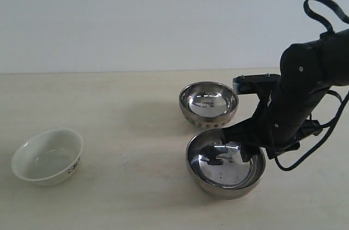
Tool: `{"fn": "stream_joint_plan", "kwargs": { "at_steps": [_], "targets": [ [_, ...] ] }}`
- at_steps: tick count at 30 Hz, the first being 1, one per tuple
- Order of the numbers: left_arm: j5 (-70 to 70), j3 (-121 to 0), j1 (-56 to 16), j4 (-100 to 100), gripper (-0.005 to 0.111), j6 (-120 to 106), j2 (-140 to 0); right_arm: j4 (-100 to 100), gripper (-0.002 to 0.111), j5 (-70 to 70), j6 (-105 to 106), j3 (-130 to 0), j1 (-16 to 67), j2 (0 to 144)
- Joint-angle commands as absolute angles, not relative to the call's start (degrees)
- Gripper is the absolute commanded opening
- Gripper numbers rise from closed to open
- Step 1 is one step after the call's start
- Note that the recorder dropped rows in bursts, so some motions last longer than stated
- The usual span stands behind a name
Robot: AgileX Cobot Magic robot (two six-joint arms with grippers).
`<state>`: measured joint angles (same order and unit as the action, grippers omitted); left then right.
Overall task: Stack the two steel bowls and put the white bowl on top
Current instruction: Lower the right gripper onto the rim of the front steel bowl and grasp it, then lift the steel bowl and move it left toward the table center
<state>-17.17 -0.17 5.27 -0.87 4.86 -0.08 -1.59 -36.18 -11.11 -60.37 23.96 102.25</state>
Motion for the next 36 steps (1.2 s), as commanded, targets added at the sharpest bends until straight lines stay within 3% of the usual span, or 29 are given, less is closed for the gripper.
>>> {"fn": "stream_joint_plan", "kwargs": {
  "at_steps": [1,4,9,22,30,36],
  "targets": [
    [-17.21,0.0,5.45,-0.78,0.004,5.03,0.0,-0.9,0.046,-34.28,-12.22,-60.7,23.81,104.25],
    [-17.21,0.0,5.45,-0.78,0.004,5.03,0.0,-0.9,0.04,-32.93,-13.65,-60.7,23.81,105.17],
    [-17.21,0.0,5.45,-0.78,0.004,5.03,0.0,-0.75,0.0,-32.54,-13.74,-60.7,23.81,105.71],
    [-17.32,0.0,5.45,-0.78,0.004,5.03,0.0,-2.83,0.0,-35.5,-12.72,-61.2,24.85,100.19],
    [-17.32,0.0,5.45,-0.78,0.004,5.03,0.0,-2.59,0.0,-40.04,-14.55,-70.18,34.44,99.78],
    [-17.32,0.0,5.45,-0.78,0.004,5.03,0.0,-4.1,0.0,-40.28,-18.08,-73.3,35.18,101.79]
  ]
}}
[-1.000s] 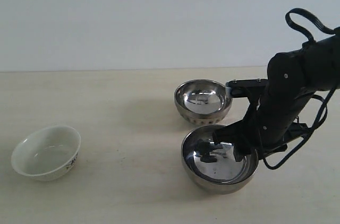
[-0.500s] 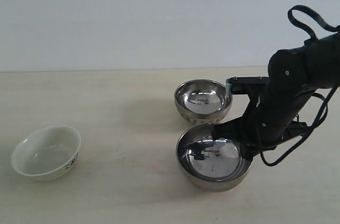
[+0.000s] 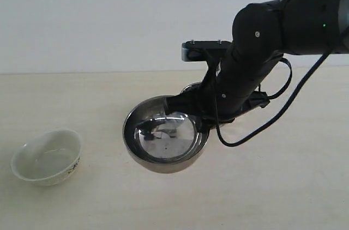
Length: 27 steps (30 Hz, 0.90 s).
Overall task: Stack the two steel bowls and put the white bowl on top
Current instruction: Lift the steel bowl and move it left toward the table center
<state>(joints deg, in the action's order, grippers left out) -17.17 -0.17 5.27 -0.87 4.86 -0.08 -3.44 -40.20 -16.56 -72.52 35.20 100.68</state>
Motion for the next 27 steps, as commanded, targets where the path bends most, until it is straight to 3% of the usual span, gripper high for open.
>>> {"fn": "stream_joint_plan", "kwargs": {
  "at_steps": [1,25,27],
  "targets": [
    [-17.32,0.0,5.45,-0.78,0.004,5.03,0.0,-4.61,0.0,-40.02,-17.69,-73.3,35.32,102.24],
    [-17.44,0.0,5.45,-0.78,0.004,5.03,0.0,-8.39,0.0,-31.0,-16.68,-73.3,38.38,112.59],
    [-17.44,0.0,5.45,-0.78,0.004,5.03,0.0,-8.19,0.004,-31.23,-17.22,-73.3,38.38,112.59]
  ]
}}
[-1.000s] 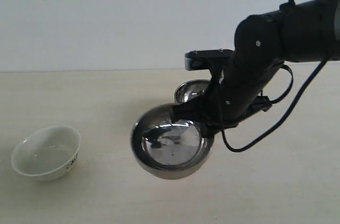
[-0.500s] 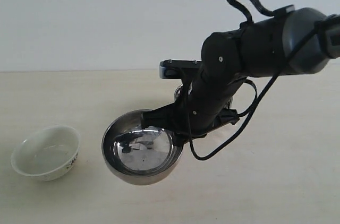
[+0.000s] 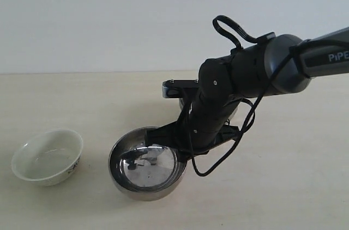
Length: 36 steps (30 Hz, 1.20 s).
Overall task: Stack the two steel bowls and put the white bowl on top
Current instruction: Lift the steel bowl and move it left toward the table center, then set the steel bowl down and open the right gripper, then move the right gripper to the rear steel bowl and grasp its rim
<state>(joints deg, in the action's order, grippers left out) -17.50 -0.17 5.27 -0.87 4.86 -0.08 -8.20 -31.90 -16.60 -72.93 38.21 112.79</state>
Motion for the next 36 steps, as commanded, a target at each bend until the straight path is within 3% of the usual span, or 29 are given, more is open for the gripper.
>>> {"fn": "stream_joint_plan", "kwargs": {
  "at_steps": [1,6,8,16,21,27,36],
  "targets": [
    [-17.44,0.0,5.45,-0.78,0.004,5.03,0.0,-8.19,0.009,-31.27,-17.35,-73.3,38.38,112.59],
    [-17.44,0.0,5.45,-0.78,0.004,5.03,0.0,-8.19,0.051,-32.06,-17.42,-73.3,38.38,112.59],
    [-17.44,0.0,5.45,-0.78,0.004,5.03,0.0,-8.19,0.057,-32.33,-16.79,-73.3,38.38,112.59],
    [-17.44,0.0,5.45,-0.78,0.004,5.03,0.0,3.91,0.053,-36.38,-22.57,-74.32,37.31,105.39],
    [-17.44,0.0,5.45,-0.78,0.004,5.03,0.0,6.64,0.053,-42.18,-23.41,-76.84,31.66,101.18],
    [-17.44,0.0,5.45,-0.78,0.004,5.03,0.0,6.51,0.053,-38.19,-23.02,-76.72,22.6,101.4],
    [-17.44,0.0,5.45,-0.78,0.004,5.03,0.0,6.31,0.053,-36.13,-20.9,-81.94,20.54,109.92]
  ]
}}
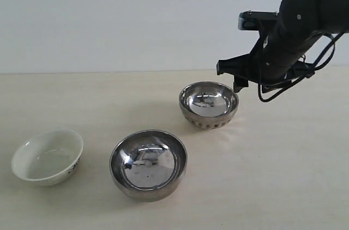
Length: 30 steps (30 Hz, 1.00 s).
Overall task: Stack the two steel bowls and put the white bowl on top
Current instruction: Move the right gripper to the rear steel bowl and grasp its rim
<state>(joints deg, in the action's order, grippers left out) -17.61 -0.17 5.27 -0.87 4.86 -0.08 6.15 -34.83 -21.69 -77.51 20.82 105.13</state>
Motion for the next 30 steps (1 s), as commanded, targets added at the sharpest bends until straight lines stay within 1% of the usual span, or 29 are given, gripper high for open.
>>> {"fn": "stream_joint_plan", "kwargs": {
  "at_steps": [1,7,19,20,22,25,26,30],
  "targets": [
    [-17.44,0.0,5.45,-0.78,0.004,5.03,0.0,6.42,0.053,-36.71,-20.9,-83.59,20.54,111.58],
    [-17.44,0.0,5.45,-0.78,0.004,5.03,0.0,6.02,0.053,-36.51,-20.78,-88.84,20.54,118.14],
    [-17.44,0.0,5.45,-0.78,0.004,5.03,0.0,5.91,0.052,-31.12,-21.09,-89.38,20.54,123.45],
    [-17.44,0.0,5.45,-0.78,0.004,5.03,0.0,5.91,0.048,-31.0,-21.49,-89.38,20.54,123.57],
    [-17.44,0.0,5.45,-0.78,0.004,5.03,0.0,5.91,0.035,-31.0,-21.93,-89.38,20.54,123.56],
    [-17.59,0.0,5.45,-0.78,0.004,5.03,0.0,5.91,0.005,-31.36,-21.93,-89.38,20.54,123.56],
    [-17.59,0.0,5.45,-0.78,0.004,5.03,0.0,5.91,0.0,-31.49,-21.93,-89.38,20.54,123.56],
    [-17.59,0.0,5.45,-0.78,0.004,5.03,0.0,5.91,0.0,-32.64,-21.93,-89.38,20.54,122.72]
  ]
}}
